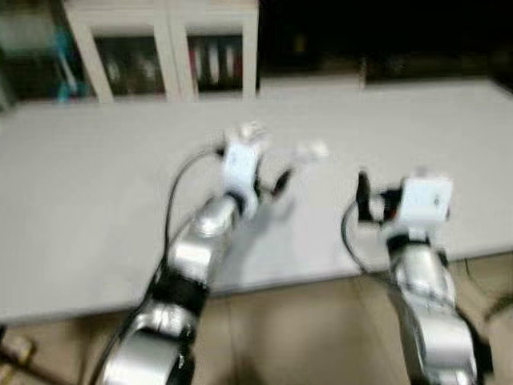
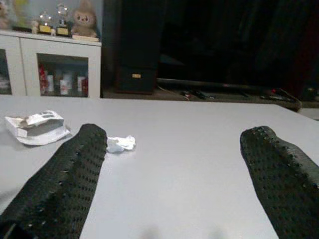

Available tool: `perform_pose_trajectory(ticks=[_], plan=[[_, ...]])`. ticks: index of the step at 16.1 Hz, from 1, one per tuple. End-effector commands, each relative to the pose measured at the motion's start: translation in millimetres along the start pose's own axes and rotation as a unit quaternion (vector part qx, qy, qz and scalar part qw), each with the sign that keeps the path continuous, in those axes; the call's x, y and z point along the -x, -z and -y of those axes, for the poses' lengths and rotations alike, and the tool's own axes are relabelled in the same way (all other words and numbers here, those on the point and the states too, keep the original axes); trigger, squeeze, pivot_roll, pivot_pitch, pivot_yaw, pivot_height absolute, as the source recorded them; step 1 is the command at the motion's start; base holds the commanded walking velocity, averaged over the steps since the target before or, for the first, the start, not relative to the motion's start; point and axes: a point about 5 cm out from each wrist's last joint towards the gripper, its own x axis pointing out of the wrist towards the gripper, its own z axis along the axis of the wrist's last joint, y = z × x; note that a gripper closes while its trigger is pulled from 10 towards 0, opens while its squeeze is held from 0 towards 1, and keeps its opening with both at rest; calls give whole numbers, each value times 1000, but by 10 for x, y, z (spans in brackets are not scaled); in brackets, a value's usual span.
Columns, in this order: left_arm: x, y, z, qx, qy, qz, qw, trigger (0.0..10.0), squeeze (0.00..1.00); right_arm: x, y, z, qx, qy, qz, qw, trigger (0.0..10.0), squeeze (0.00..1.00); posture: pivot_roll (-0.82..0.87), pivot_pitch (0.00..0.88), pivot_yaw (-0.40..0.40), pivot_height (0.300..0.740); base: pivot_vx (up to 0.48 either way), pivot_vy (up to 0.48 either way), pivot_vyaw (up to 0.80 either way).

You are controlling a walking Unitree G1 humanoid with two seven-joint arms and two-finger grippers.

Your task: Picking trash to rubbish bin

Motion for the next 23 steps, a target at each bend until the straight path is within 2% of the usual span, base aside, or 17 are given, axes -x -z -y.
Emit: perform_pose_trajectory(ticks=[1,11,23], plan=[[-32,-60,10,-7,3,7,1000,10000,0,-18,-11,8,-5,2,0,1000,10000,0,134,1,-23,740,0,0,0],[-42,-58,-39,0,-12,6,1000,10000,0,-14,-6,-59,-11,-17,-1,1000,10000,0,134,5,-17,740,48,0,0],[-58,-120,-96,5,-25,11,1000,10000,0,-3,-15,-130,-8,-44,-1,999,10000,0,133,17,-12,740,458,0,0]])
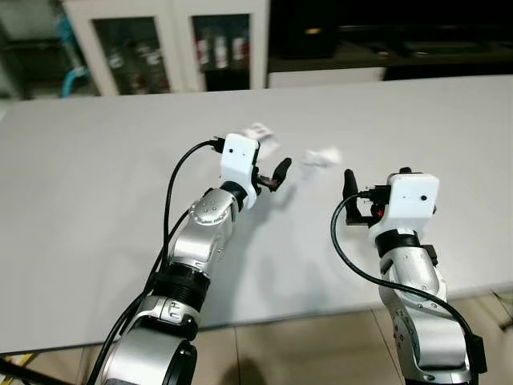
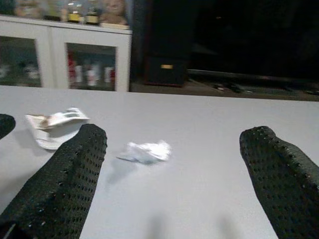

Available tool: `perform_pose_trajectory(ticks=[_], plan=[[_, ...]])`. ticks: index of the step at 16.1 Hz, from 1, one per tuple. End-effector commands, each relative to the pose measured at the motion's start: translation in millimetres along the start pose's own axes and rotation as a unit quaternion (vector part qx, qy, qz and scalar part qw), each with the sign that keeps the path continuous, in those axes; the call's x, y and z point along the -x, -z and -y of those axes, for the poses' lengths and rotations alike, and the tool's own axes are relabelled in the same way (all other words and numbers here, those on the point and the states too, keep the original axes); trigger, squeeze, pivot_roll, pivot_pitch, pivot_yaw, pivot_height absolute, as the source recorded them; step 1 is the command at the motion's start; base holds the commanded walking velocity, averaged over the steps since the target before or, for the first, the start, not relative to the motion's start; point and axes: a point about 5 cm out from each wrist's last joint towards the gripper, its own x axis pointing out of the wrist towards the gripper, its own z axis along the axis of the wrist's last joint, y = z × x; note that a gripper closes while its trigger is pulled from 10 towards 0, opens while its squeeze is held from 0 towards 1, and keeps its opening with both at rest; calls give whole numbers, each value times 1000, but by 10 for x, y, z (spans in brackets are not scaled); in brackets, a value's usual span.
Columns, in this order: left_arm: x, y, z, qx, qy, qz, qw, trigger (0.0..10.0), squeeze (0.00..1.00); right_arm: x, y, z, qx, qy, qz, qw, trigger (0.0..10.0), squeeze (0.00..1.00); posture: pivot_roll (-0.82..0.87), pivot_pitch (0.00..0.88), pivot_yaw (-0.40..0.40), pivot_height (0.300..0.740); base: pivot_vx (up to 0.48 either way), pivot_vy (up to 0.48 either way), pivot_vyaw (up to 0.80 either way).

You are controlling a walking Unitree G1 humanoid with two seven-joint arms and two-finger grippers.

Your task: Picking trash to rubbish bin

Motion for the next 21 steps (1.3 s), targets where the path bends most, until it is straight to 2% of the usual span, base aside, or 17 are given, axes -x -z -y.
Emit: perform_pose_trajectory(ticks=[1,7,13,21], plan=[[-22,-45,-4,1,-3,3,1000,10000,0,0,2,-11,0,-8,-4,1000,10000,0,133,18,-12,740,461,0,0],[-7,-43,-25,-3,-8,3,1000,10000,0,1,22,-55,-2,-20,-11,1000,10000,0,141,27,-15,740,428,0,0],[12,-14,-39,-5,-15,-5,1000,10000,0,16,45,-75,-1,-26,-18,1000,10000,0,143,35,-13,740,0,0,0],[49,25,-112,-23,-12,-23,999,10000,0,-7,131,-10,-1,-29,-40,999,10000,0,163,61,2,740,0,0,0]])
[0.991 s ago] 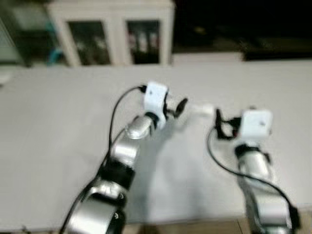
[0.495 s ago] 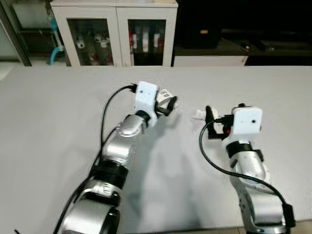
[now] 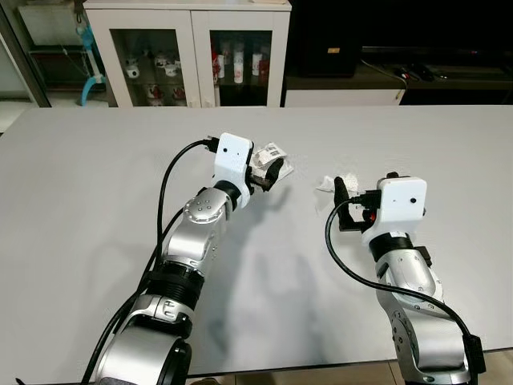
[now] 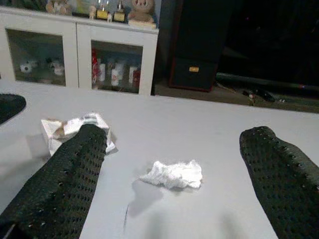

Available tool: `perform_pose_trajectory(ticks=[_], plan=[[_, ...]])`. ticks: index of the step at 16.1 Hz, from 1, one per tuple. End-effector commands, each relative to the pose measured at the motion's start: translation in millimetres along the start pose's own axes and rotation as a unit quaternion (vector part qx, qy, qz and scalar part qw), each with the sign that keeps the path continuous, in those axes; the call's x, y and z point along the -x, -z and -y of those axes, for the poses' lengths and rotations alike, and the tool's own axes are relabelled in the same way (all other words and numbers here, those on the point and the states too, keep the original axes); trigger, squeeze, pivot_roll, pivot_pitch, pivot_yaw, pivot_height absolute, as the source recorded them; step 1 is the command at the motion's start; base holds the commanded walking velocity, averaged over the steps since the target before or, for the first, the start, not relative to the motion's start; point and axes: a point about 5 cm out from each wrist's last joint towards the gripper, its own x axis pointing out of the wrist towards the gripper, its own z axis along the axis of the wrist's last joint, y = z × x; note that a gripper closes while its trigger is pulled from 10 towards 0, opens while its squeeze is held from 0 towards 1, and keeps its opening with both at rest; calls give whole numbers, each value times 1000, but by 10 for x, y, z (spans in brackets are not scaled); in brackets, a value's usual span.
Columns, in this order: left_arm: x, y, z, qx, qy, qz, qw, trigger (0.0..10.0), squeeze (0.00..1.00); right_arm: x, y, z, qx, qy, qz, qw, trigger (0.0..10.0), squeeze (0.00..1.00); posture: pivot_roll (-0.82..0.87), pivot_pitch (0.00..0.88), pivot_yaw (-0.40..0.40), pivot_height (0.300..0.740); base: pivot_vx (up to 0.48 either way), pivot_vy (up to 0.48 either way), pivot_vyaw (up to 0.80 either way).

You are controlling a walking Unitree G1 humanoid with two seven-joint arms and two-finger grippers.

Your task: Picking trash to rubbish bin

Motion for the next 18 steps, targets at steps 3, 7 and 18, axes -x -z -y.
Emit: perform_pose_trajectory(ticks=[3,7,18], plan=[[75,13,-32,-9,9,-7,1000,10000,0,-39,92,95,-12,12,-22,1000,10000,0,182,104,15,740,0,0,0],[310,51,55,1,54,-5,999,10000,0,-109,180,226,-23,40,-16,999,10000,0,232,192,33,740,0,0,0],[811,140,-150,-27,16,-63,998,10000,0,-550,70,273,-7,-16,33,999,10000,0,344,309,42,740,0,0,0]])
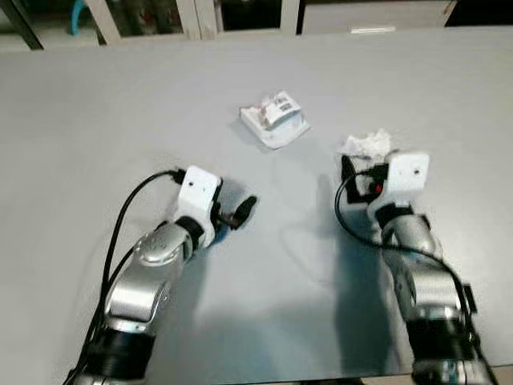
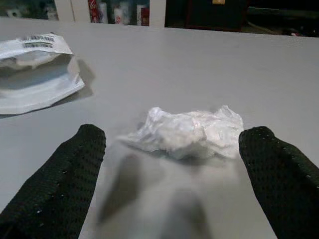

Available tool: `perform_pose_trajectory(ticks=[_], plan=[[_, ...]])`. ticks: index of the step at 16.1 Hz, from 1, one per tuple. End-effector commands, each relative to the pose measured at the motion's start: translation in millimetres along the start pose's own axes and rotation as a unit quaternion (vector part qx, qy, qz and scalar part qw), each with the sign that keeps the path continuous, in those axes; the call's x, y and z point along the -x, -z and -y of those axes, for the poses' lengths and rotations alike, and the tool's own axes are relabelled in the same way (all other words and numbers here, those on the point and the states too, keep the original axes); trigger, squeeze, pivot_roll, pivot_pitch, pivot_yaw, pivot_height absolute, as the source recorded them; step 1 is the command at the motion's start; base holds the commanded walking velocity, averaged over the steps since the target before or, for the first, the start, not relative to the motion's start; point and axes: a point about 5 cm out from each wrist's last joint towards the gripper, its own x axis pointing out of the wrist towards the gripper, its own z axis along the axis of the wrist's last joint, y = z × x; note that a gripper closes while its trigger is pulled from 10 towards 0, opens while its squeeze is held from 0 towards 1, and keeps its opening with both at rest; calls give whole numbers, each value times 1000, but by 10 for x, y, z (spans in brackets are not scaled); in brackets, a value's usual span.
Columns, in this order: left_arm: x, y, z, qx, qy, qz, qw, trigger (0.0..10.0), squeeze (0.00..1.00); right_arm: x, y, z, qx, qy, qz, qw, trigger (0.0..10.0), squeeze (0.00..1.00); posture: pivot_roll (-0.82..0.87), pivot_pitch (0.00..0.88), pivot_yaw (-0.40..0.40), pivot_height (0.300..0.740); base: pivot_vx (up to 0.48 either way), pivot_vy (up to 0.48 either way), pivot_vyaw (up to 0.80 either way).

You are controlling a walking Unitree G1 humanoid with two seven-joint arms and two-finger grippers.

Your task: Picking trash to rubbish bin

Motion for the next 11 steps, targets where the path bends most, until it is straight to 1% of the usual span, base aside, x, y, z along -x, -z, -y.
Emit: perform_pose_trajectory(ticks=[1,4,7,8,9,10,11], plan=[[59,17,-16,-6,-4,-10,1000,10000,0,-5,33,6,4,-6,1,1000,10000,0,350,316,43,740,0,0,0],[144,50,-112,-10,-24,-23,999,10000,0,-95,-26,56,26,-9,18,999,10000,0,371,331,45,740,0,0,0],[222,55,-117,-12,-30,-31,999,10000,0,-187,-30,198,48,4,26,998,10000,0,395,343,41,740,0,0,0],[230,56,-116,-13,-31,-31,999,10000,0,-196,-32,211,51,3,27,998,10000,0,395,343,41,740,0,0,0],[255,59,-121,-12,-35,-33,999,10000,0,-225,-31,244,66,2,29,997,10000,0,410,347,38,740,0,0,0],[286,63,-132,-13,-37,-35,999,10000,0,-265,-7,278,70,0,24,997,10000,0,425,351,33,740,0,0,0],[304,69,-137,-15,-37,-36,999,10000,0,-290,40,300,58,-1,13,998,10000,0,433,356,27,740,0,0,0]])
